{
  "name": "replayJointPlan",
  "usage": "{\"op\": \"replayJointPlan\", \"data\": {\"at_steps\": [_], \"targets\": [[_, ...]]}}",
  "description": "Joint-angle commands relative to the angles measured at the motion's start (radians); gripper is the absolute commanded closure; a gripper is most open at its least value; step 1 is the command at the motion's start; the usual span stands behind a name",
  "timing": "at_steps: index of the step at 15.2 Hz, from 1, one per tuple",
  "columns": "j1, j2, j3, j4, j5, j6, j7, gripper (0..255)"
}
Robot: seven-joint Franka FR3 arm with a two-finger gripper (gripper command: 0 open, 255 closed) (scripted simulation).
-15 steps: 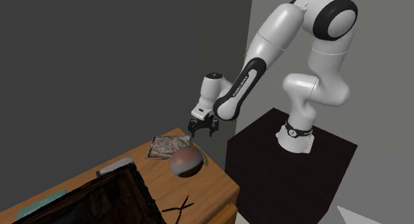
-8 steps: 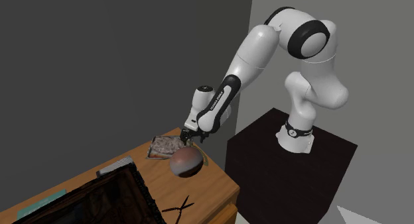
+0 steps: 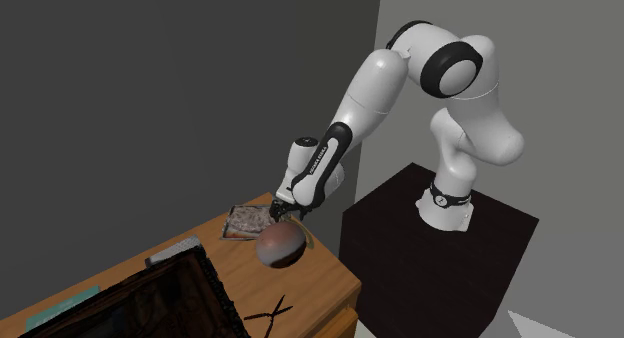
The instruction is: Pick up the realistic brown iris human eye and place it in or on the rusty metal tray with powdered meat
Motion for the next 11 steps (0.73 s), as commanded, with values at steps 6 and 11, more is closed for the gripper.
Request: {"op": "replayJointPlan", "data": {"at_steps": [6, 11], "targets": [[-0.001, 0.004, 0.005, 0.002, 0.002, -0.001, -0.002, 255], [-0.004, 0.004, 0.009, -0.001, 0.005, 0.003, -0.006, 255]]}}
